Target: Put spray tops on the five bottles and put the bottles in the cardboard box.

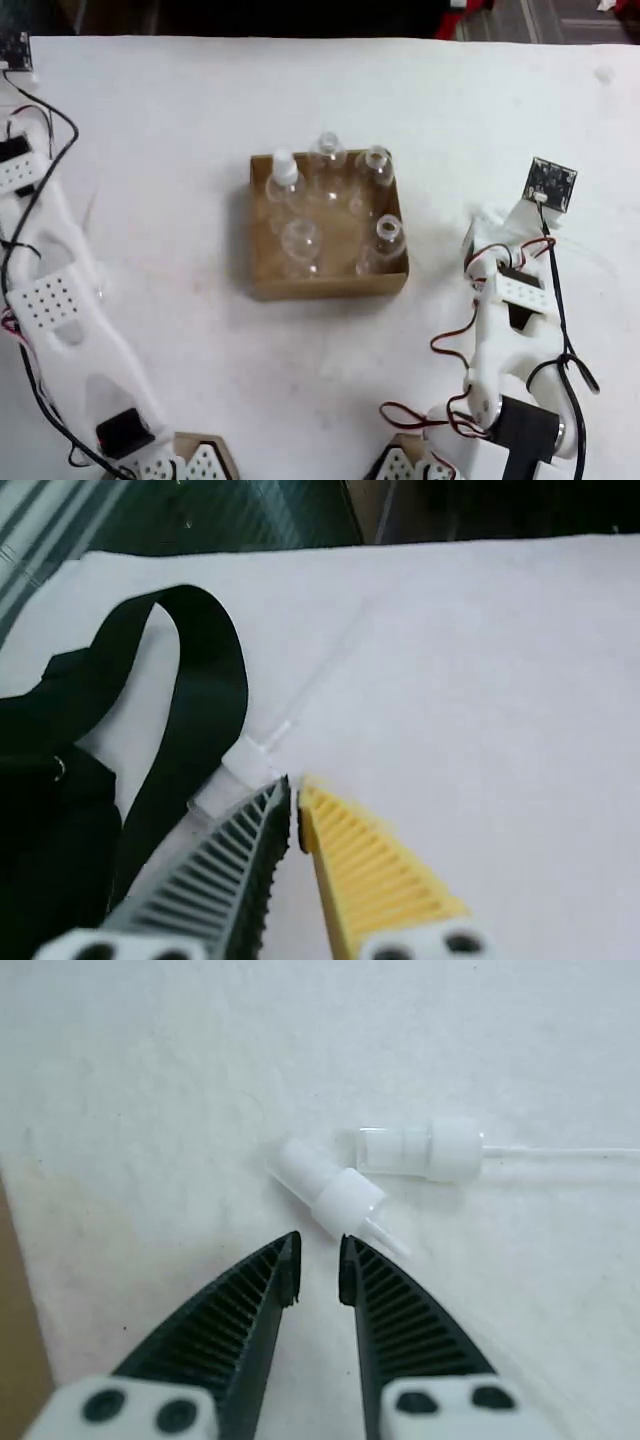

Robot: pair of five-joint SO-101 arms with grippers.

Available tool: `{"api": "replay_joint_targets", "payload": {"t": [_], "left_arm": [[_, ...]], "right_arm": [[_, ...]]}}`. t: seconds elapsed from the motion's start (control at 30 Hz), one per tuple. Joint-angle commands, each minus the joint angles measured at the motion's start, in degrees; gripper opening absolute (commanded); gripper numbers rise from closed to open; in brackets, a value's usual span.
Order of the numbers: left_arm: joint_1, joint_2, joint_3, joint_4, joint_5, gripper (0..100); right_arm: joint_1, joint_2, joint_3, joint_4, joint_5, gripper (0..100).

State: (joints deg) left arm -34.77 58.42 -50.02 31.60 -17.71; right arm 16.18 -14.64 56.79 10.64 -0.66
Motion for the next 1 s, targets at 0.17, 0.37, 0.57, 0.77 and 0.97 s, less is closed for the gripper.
{"api": "replay_joint_targets", "payload": {"t": [0.17,0.37,0.57,0.77,0.97], "left_arm": [[-4.53,27.82,-38.51,-14.24,-1.14,2],[-5.85,35.21,-42.37,-18.9,-3.08,2],[-5.49,22.99,-45.8,15.38,12.4,2],[-0.84,7.69,-45.45,41.58,13.63,2],[2.33,3.03,-45.36,72.18,5.98,2]], "right_arm": [[-1.19,-0.13,-1.76,-1.27,0.62,5.2],[-1.71,-0.13,-1.76,-1.27,0.7,5.2],[-1.71,-0.13,-1.76,-1.27,0.7,5.2],[-1.71,-0.13,-1.76,-1.27,0.7,5.2],[-1.71,-0.13,-1.76,-1.36,0.7,5.2]]}}
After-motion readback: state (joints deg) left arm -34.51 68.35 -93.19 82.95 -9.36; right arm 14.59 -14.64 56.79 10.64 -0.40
